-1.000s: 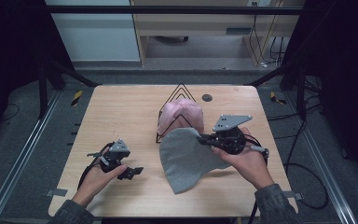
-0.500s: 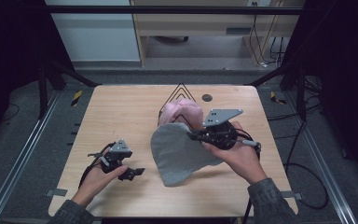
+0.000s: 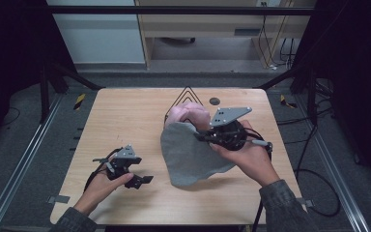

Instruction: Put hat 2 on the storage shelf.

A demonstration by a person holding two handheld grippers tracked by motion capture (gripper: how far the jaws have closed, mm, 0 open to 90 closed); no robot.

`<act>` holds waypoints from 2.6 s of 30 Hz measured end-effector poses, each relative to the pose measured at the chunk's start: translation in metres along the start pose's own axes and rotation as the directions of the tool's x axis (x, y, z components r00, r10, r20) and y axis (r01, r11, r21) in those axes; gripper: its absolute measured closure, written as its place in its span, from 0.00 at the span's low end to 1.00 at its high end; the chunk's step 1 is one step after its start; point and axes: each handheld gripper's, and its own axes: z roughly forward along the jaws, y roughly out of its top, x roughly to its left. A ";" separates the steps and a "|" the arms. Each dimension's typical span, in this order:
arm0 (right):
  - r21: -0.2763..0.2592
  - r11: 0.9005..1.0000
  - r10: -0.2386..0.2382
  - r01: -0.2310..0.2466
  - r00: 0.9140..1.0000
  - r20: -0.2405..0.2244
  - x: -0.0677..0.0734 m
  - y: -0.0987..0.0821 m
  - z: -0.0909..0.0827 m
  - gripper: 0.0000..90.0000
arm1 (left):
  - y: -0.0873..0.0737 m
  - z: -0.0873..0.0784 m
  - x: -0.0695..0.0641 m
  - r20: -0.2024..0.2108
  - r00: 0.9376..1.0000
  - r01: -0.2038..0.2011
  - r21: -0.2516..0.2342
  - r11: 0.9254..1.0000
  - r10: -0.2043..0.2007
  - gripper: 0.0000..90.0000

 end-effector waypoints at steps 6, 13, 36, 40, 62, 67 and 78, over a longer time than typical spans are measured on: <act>0.000 1.000 -0.012 0.012 1.000 -0.003 -0.001 0.006 -0.004 0.96 | 0.021 -0.001 -0.006 0.006 1.000 -0.031 -0.010 0.999 0.031 0.10; 0.010 0.999 -0.034 0.033 0.999 0.008 -0.002 0.017 -0.009 0.96 | 0.051 -0.012 -0.001 0.013 0.999 -0.052 -0.009 0.999 0.052 0.11; 0.003 0.998 -0.061 0.061 0.998 0.005 0.000 0.038 -0.020 0.96 | 0.092 -0.022 -0.004 0.044 0.992 -0.120 -0.034 0.992 0.122 0.14; 0.003 0.998 -0.061 0.061 0.998 0.002 0.001 0.038 -0.018 0.96 | 0.098 -0.017 -0.002 0.054 0.991 -0.123 -0.036 0.992 0.125 0.16; 0.022 0.999 -0.032 0.032 0.999 -0.007 -0.004 0.026 -0.007 0.96 | 0.115 0.019 0.001 0.113 0.986 -0.113 -0.066 0.991 0.120 0.78; 0.022 1.000 -0.010 0.010 1.000 0.012 -0.010 0.018 -0.011 0.96 | 0.121 0.022 -0.007 0.101 0.986 -0.125 -0.069 0.990 0.131 0.96; 0.011 0.999 0.051 -0.052 0.996 0.076 -0.025 0.005 -0.023 0.96 | 0.137 -0.011 -0.015 0.026 0.988 -0.151 -0.039 0.988 0.152 0.98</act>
